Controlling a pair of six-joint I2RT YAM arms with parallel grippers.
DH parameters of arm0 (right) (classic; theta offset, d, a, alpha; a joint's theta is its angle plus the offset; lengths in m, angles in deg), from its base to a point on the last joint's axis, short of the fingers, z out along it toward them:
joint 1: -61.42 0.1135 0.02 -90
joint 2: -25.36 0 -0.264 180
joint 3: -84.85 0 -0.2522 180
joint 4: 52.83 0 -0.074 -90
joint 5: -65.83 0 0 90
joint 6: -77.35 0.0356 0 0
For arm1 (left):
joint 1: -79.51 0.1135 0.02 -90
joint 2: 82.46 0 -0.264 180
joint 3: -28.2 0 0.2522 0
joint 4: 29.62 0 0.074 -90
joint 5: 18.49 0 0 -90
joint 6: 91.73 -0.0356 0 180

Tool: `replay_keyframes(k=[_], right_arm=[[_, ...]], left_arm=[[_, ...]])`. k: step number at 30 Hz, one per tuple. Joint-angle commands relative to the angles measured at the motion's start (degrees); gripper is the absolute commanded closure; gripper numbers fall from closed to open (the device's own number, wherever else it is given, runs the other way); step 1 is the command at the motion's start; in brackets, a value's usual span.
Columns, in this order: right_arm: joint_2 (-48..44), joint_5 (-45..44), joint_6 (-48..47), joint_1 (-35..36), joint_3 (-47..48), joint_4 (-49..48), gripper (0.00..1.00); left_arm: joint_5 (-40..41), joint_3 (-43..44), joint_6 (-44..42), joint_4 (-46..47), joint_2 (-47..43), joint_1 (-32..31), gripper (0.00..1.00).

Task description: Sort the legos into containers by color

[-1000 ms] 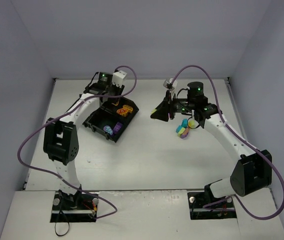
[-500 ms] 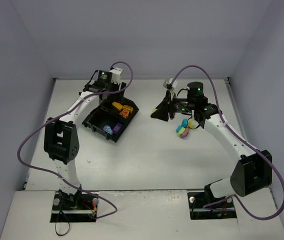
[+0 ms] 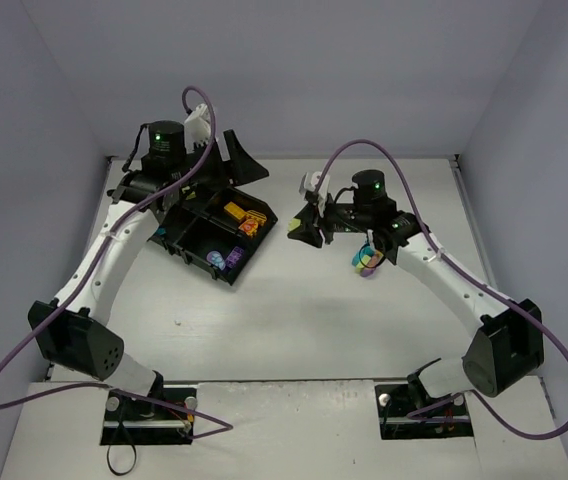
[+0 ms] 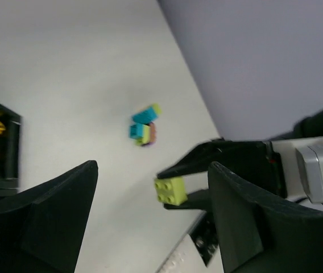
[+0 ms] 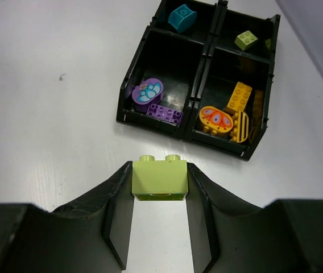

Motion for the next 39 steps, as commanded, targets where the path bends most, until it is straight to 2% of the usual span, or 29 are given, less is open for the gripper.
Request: replay_keyframes(k=[1, 7, 17, 27, 31, 38, 39], right_arm=[[-2.7, 1.2, -4.6, 0.1, 3.8, -5.3, 0.89], [-3.1, 4.8, -4.9, 0.1, 5.1, -6.5, 0.87], [-3.9, 5.7, -4.7, 0.6, 6.2, -7.3, 0.86], [-4.2, 5.3, -4.7, 0.6, 6.1, -7.8, 0.86], [-4.0, 4.9, -4.7, 0.6, 5.5, -8.2, 0.86], [-4.0, 4.6, -4.8, 0.5, 5.1, -8.3, 0.86], [-3.9, 4.6, -4.8, 0.5, 5.1, -8.4, 0.86]], left_arm=[[-16.8, -3.0, 9.5, 7.5, -0.5, 0.1, 0.29], [-26.3, -6.6, 9.0, 11.7, -0.4, -0.7, 0.29], [-29.5, -6.8, 10.5, 18.7, 1.5, -5.9, 0.34], [-28.7, -6.1, 10.2, 18.4, 3.7, -7.2, 0.45], [-24.9, -5.0, 10.0, 16.1, 5.5, -6.9, 0.45], [-23.1, -5.0, 8.8, 14.1, 6.1, -6.0, 0.43], [-23.1, -5.0, 8.8, 14.1, 6.1, -6.1, 0.41]])
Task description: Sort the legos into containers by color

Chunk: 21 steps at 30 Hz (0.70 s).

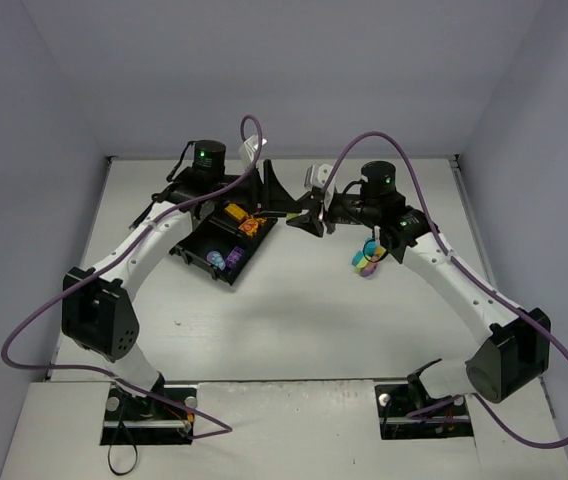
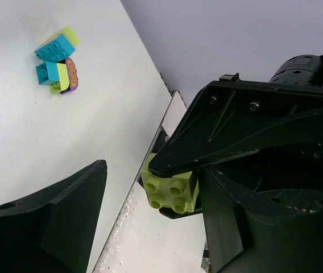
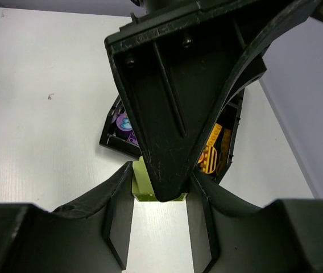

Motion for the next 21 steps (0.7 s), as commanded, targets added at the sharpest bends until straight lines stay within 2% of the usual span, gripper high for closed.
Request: replay_keyframes(k=[1, 6, 10, 16, 18, 19, 21], right_arm=[[-2.1, 2.3, -0.5, 0.5, 1.9, -5.7, 0.86], [-1.5, 2.4, -0.3, 0.5, 1.9, -6.1, 0.86], [-1.2, 2.6, -0.2, 0.5, 1.9, -6.6, 0.86], [-0.7, 2.7, 0.2, 0.5, 1.7, -7.4, 0.86], [-0.6, 2.4, 0.3, 0.5, 1.6, -7.7, 0.86], [-0.7, 2.1, 0.5, 0.5, 1.4, -7.9, 0.85], [-0.8, 1.6, 0.7, 0.5, 1.2, -8.0, 0.83]], left_arm=[[1.1, 3.0, -1.2, 1.4, -0.9, 0.0, 0.41], [-1.5, 1.9, 1.1, 5.4, -1.4, 0.0, 0.44], [-3.3, 0.9, 2.6, 7.9, -1.9, -0.1, 0.53], [-5.1, -0.3, 4.5, 11.7, -2.1, -0.6, 0.72], [-5.2, -0.6, 4.8, 12.0, -1.9, -0.6, 0.83], [-5.4, -0.8, 4.8, 12.0, -1.9, -0.6, 0.91], [-5.4, -1.0, 5.0, 12.0, -1.9, -0.6, 1.0]])
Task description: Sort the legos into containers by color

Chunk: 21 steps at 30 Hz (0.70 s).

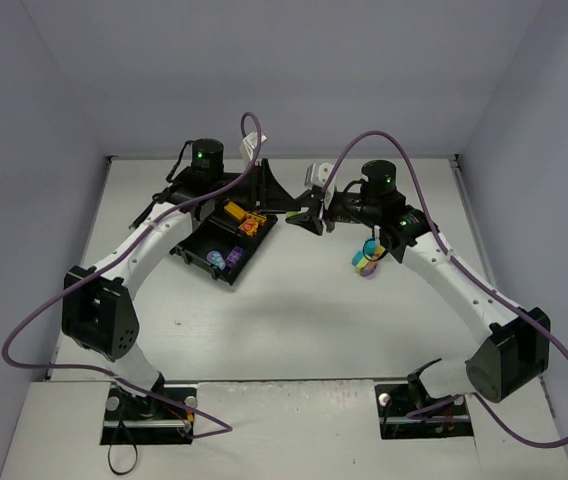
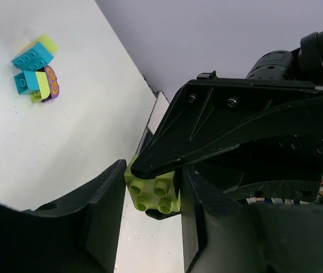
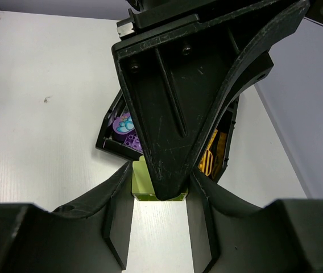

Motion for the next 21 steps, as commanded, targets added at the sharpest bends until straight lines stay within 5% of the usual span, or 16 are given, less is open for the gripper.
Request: replay_keyframes(k=[1, 2, 3, 5, 15, 21], right_arm=[[-1.0, 1.5, 0.7, 0.5, 0.9, -6.4, 0.77], [-1.1, 0.6, 0.8, 0.5, 0.7, -6.4, 0.68], [-1.3, 0.0, 1.2, 0.4, 0.5, -6.4, 0.47], [-1.7, -2.1, 2.2, 0.0, -0.4, -6.4, 0.29], [-5.2, -13.5, 17.9, -7.1, -5.2, -5.7, 0.12], [-6.8, -18.7, 32.7, -10.8, -7.6, -3.4, 0.04]], left_arm=[[-1.6, 0.4, 1.4, 5.5, -2.3, -0.3, 1.0], [-1.6, 0.3, 1.4, 5.6, -2.3, 0.1, 1.0], [-1.6, 0.3, 1.4, 5.6, -2.3, 0.3, 1.0], [-1.6, 0.3, 1.3, 5.5, -2.3, 1.4, 1.0], [7.0, 7.3, -15.2, -16.2, -1.0, 12.9, 1.0], [35.3, 16.1, -28.1, -28.2, 3.4, 16.0, 1.0]])
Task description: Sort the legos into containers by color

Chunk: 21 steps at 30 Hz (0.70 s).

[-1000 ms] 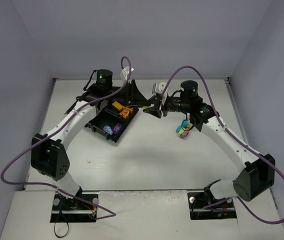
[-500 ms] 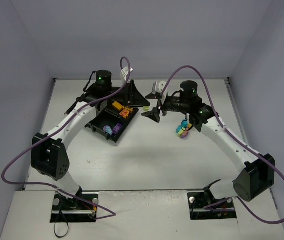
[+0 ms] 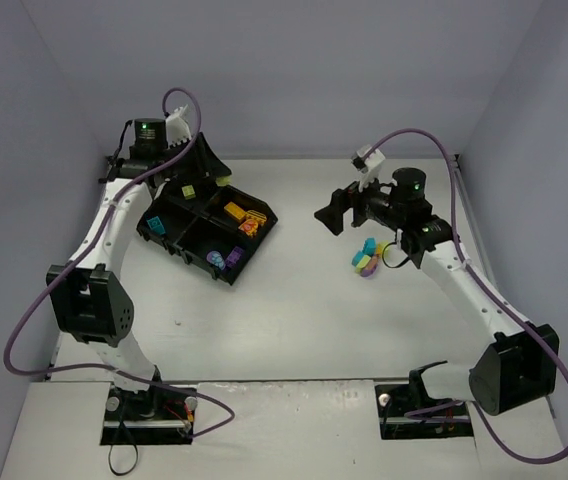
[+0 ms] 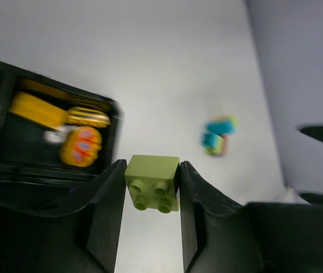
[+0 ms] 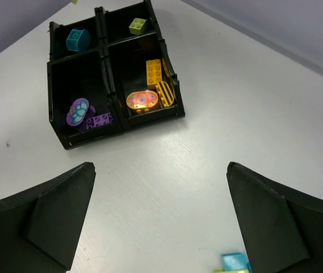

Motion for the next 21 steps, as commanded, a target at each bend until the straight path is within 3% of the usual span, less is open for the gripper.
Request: replay_keyframes(k=[1, 8, 17, 18, 19, 21], right_arm=[[-3.2, -3.4, 10.3, -1.2, -0.9, -2.5, 0.03], [-5.7, -15.8, 17.7, -2.2, -4.2, 0.2, 0.0], [-9.2, -22.0, 18.6, -4.3, -7.7, 4.2, 0.0], [-9.2, -22.4, 18.7, -4.4, -7.9, 4.8, 0.0], [-9.3, -23.0, 19.0, -4.8, -8.1, 4.9, 0.0], [-8.9, -25.0, 20.5, -5.1, -8.3, 5.9, 0.01]], left_arm=[[22.1, 6.2, -10.3, -6.4, 1.6, 0.6, 1.0], [37.4, 12.1, -12.5, -5.0, 11.6, 2.6, 1.0], [41.8, 19.2, -13.4, -5.0, 19.9, 3.6, 1.0], [41.9, 19.6, -13.5, -5.0, 20.4, 3.6, 0.97], [41.9, 20.1, -13.6, -5.0, 21.4, 3.6, 0.85], [41.9, 21.1, -13.6, -5.3, 22.4, 3.6, 0.72]])
